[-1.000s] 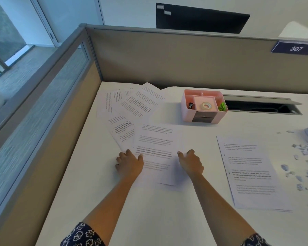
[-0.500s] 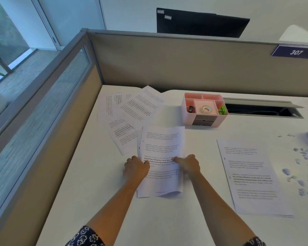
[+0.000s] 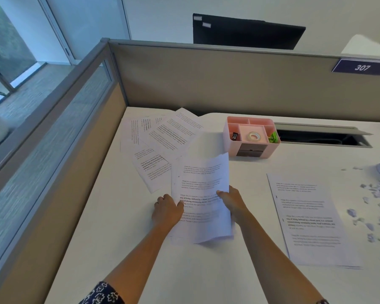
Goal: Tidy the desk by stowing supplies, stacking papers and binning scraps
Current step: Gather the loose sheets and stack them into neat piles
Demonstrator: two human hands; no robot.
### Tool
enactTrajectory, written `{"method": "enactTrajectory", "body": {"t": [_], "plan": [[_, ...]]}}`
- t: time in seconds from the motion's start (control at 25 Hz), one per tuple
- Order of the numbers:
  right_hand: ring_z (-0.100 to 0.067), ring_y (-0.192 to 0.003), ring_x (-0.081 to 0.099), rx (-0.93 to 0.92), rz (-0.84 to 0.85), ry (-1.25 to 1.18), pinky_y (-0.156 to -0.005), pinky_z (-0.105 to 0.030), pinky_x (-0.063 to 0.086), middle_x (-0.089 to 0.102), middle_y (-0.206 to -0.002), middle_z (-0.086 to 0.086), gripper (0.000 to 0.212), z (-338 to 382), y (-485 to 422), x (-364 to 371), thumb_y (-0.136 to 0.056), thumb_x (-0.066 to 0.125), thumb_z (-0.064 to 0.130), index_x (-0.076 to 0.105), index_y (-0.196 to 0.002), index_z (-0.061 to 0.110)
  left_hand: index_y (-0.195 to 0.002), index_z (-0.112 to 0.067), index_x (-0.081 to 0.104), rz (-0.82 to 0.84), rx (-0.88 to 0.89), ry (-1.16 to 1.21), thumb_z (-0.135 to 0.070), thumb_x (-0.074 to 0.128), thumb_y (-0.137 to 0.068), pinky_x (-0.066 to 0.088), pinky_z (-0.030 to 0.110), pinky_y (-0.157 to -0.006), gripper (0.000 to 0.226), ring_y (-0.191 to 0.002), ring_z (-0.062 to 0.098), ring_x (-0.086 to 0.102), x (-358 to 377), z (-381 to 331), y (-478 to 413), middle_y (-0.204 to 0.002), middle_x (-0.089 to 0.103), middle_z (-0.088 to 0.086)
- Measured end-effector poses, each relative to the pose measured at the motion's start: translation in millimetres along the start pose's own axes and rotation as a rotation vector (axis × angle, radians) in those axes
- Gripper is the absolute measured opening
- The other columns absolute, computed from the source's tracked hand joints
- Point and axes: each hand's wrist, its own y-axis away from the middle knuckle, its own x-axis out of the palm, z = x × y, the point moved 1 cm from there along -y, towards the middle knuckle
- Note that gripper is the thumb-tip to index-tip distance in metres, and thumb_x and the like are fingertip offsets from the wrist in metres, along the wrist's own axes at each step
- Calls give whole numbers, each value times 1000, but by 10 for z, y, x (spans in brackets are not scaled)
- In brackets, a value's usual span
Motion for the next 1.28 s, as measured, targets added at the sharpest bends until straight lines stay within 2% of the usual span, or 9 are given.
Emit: {"method": "enactTrajectory", "body": {"t": [0.08, 0.2, 0.36, 0.52, 0.64, 0.76, 0.84, 1.08, 1.28], "plan": [[-29, -96, 65, -35, -25, 87, -81, -34, 51, 70, -103, -9, 21, 2, 63, -78, -85, 58, 8, 67, -103, 14, -128, -9, 48, -4, 29, 7, -49, 44, -95, 44, 40, -94, 52, -121, 27, 48, 2, 37, 1, -129, 50, 11], [-31, -94, 68, -79, 28, -26, -82, -39, 53, 73, -103, -12, 22, 36, 145, -188, -83, 60, 0, 71, -97, 13, -128, -14, 51, 8, 46, 95, -50, 46, -94, 45, 39, -98, 49, -119, 26, 52, -34, 55, -42, -128, 54, 9], [-33, -99, 69, -150, 193, -216, -86, -47, 55, 73, -109, -13, 34, 164, 315, -364, -79, 68, 6, 68, -113, 7, -131, -13, 46, 7, 104, 557, -44, 58, -91, 48, 37, -92, 52, -113, 25, 58, -316, -64, -93, -127, 58, 8], [-31, -98, 68, -268, 208, -324, -87, -45, 54, 73, -107, -12, 30, 406, 367, -420, -84, 56, -8, 70, -105, 9, -129, -17, 50, 86, 309, 931, -33, 60, -94, 52, 28, -86, 40, -111, 15, 62, -760, -373, -76, -124, 62, -2], [-28, -95, 65, -411, 151, -389, -85, -43, 51, 73, -99, -6, 34, 667, 387, -415, -83, 54, -10, 75, -92, 16, -125, -19, 59, 28, 395, 951, -27, 51, -99, 52, 42, -94, 28, -111, 21, 62, -1010, -623, -67, -119, 67, 0], [-24, -93, 61, -538, 116, -439, -80, -39, 48, 71, -96, -1, 31, 876, 404, -466, -81, 60, -5, 76, -89, 22, -121, -19, 62, -14, 461, 1027, -22, 48, -101, 55, 35, -86, 25, -105, 20, 63, -1169, -778, -3, -115, 68, 2], [-22, -93, 59, -588, 107, -440, -78, -37, 47, 71, -97, 3, 29, 940, 428, -487, -75, 63, 3, 74, -91, 23, -122, -20, 61, -17, 497, 1078, -21, 49, -100, 55, 27, -81, 25, -102, 17, 63, -1199, -785, 55, -115, 67, 2], [-4, -90, 63, -609, 77, -293, -65, -12, 50, 63, -103, -3, 56, 806, 519, -395, -65, 52, 11, 52, -120, 6, -135, -22, 50, 33, 413, 928, -10, 42, -100, 46, 34, -95, 37, -114, 17, 55, -895, -557, 37, -125, 59, 1], [-22, -116, 53, -457, 54, -159, -91, -36, 48, 56, -123, -3, 42, 475, 295, -295, -81, 47, 16, 52, -119, 32, -141, -22, 40, 64, 354, 721, -13, 34, -103, 33, 29, -99, 40, -119, 14, 43, -685, -457, -4, -133, 48, -3]]}}
